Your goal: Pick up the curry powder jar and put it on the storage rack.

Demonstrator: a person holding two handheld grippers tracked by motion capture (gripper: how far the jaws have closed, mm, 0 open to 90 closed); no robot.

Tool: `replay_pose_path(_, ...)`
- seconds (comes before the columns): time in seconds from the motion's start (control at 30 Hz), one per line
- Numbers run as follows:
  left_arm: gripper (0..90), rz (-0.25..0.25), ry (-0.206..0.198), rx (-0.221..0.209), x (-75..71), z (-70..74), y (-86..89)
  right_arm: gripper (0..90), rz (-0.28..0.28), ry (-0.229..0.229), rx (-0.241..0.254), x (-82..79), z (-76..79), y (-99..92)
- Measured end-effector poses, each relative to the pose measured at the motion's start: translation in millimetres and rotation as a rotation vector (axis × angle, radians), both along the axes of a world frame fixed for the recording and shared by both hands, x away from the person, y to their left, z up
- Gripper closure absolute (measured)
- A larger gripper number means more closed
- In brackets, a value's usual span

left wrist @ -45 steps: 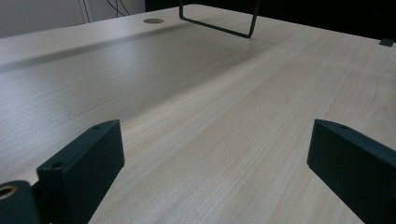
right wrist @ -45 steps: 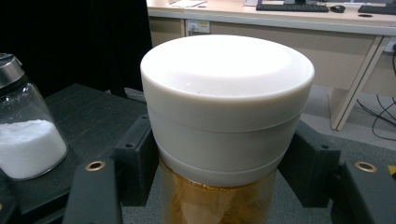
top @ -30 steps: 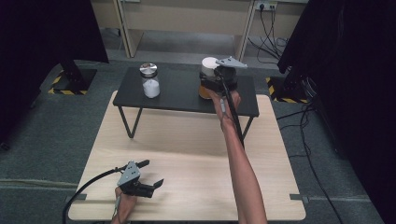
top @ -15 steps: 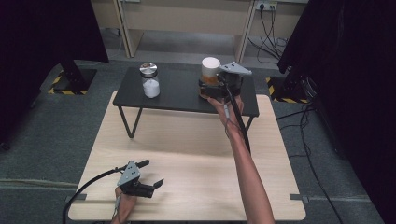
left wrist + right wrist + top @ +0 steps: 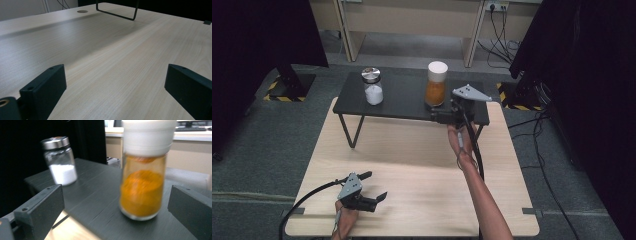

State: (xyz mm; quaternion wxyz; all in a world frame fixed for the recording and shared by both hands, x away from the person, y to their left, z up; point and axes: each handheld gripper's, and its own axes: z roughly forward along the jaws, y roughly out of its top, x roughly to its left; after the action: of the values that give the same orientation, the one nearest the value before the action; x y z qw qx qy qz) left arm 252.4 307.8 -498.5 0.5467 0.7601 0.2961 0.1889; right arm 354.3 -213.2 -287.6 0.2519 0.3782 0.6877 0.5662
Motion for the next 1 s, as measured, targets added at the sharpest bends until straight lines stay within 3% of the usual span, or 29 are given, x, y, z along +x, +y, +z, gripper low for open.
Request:
replay_pose_path(0.37,2.8,0.0,0.0,0.002,0.1,0.1,0.0,0.5,0.102,0.003,0.033,-48.3,-50.1,-17.6)
replay_pose_path(0.4,2.8,0.0,0.0,0.002,0.2,0.1,0.0,0.5,0.107,-0.005,0.017,-59.6,-59.4,-19.5)
replay_pose_path(0.53,2.8,0.0,-0.001,0.002,0.1,0.1,0.0,0.5,0.125,-0.023,0.002,-75.1,-76.3,-25.5)
replay_pose_path(0.6,2.8,0.0,0.0,0.002,0.2,0.1,0.0,0.6,0.119,-0.023,-0.025,-91.3,-96.1,-29.8)
replay_pose_path(0.83,2.8,-0.001,-0.002,0.002,0.1,0.1,0.1,0.6,0.13,0.022,-0.023,-105.9,-142.7,-40.2)
replay_pose_path(1.0,2.8,-0.002,-0.003,0.002,0.0,-0.1,0.2,0.6,0.123,0.052,-0.016,-109.5,-163.2,-44.9)
